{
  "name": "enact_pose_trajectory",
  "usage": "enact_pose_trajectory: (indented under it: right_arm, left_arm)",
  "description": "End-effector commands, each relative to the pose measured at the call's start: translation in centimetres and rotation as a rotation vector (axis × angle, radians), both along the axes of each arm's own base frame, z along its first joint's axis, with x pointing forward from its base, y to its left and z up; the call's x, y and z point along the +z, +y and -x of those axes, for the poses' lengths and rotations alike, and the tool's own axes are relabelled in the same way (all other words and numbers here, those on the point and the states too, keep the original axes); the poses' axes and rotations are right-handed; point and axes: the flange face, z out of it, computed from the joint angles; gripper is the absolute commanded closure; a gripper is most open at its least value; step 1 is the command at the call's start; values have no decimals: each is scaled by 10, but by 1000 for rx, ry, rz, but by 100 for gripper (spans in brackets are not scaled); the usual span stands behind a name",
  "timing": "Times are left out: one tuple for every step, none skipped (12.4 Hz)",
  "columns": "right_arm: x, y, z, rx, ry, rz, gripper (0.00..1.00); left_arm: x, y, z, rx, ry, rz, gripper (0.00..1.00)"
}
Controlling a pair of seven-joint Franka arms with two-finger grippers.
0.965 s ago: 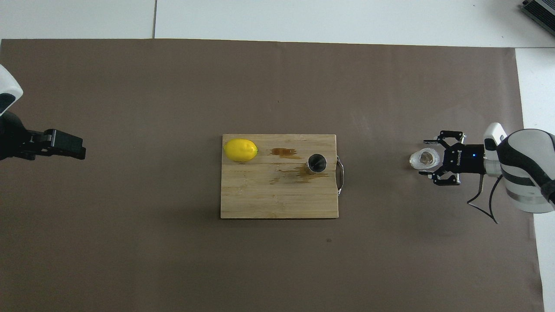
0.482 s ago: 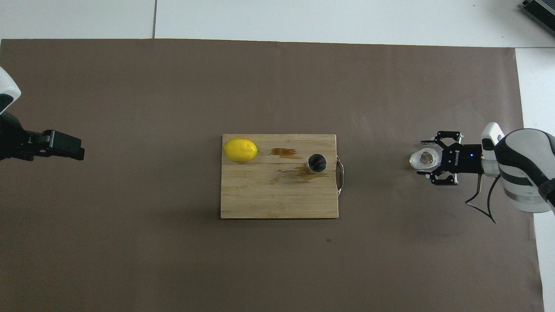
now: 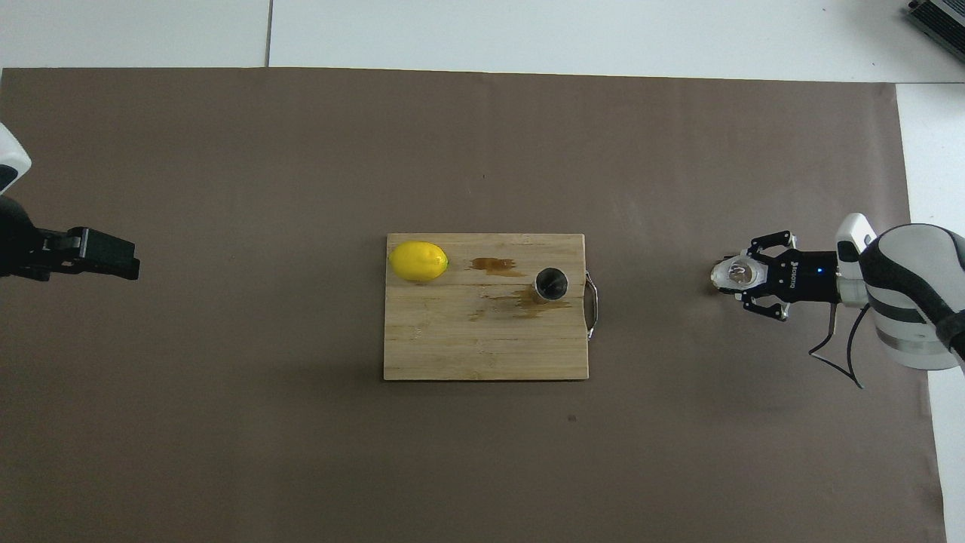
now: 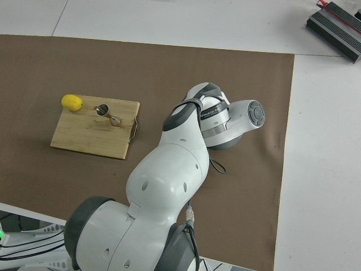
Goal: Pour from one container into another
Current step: 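Grasp and lift the white cup with the right gripper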
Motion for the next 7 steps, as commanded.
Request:
enact_pose_trajectory:
  right_arm:
    - [1,2,0,2,-22,-21,71]
    - [7,3,-3,-1,-30,-18,71]
    - [19,19,-8,17,-44,-11,72]
    - [32,32,-12,14,-40,-3,72]
    - [44,46,-15,0,-26,-1,72]
    - [55,61,-18,-5,-10,4,73]
    - [68,79,-21,-4,2,20,73]
  left_arm:
    - [2,5,8,4,7,-19,0]
    - [1,5,8,3,13,-19,0]
    - [2,5,8,4,11,-19,0]
    - [1,4,8,3,13,-20,0]
    - [1,5,8,4,13,-20,0]
    - [2,5,8,4,11,-19,0]
    - [1,5,8,4,13,-20,0]
